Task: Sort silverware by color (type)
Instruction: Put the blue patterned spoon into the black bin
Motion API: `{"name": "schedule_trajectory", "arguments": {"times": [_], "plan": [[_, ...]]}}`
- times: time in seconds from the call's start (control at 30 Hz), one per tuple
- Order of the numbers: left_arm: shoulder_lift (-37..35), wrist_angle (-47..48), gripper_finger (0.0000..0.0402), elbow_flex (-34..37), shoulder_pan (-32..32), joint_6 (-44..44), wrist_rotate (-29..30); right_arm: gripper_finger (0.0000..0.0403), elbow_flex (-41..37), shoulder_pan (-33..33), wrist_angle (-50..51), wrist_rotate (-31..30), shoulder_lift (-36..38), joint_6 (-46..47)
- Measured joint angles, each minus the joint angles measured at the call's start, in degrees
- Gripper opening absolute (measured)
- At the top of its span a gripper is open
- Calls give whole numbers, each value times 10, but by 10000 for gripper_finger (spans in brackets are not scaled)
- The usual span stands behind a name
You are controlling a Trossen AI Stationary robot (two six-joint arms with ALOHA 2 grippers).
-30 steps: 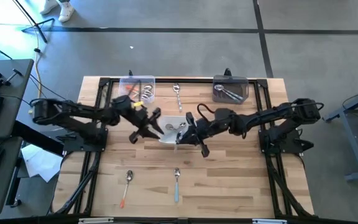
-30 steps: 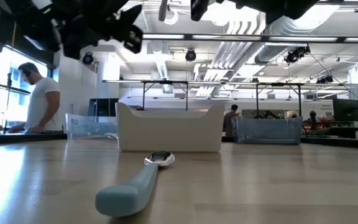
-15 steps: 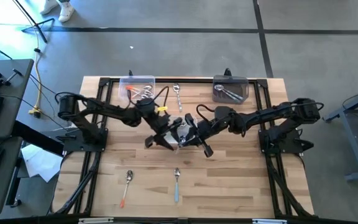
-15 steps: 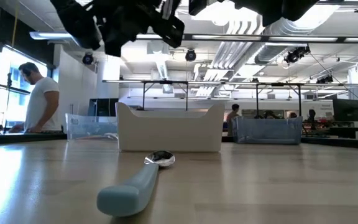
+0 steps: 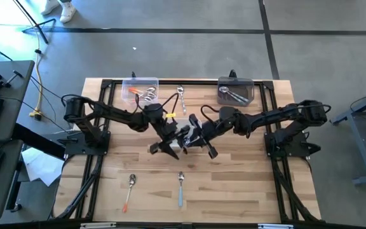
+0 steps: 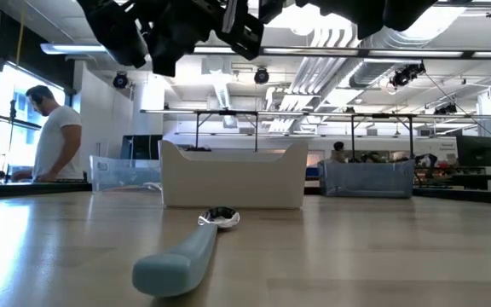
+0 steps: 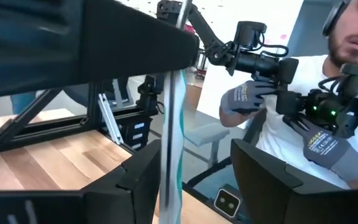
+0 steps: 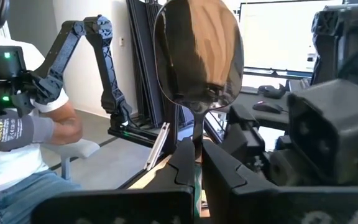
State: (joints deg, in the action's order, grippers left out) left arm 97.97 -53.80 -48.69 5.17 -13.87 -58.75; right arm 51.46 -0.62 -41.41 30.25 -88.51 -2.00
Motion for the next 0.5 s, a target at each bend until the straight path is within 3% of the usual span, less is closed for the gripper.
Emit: {"name": "schedule_trajectory", "arguments": {"times": [0.17, 0.37, 0.5], "plan": [[0, 0, 133, 0, 1, -3, 19, 1, 0, 0, -2, 0, 0, 2], [0, 0, 24, 0, 2, 5, 21, 1, 0, 0, -12, 0, 0, 5], [0, 2, 21, 0, 2, 2, 34, 13, 0, 0, -12, -7, 0, 20]]}}
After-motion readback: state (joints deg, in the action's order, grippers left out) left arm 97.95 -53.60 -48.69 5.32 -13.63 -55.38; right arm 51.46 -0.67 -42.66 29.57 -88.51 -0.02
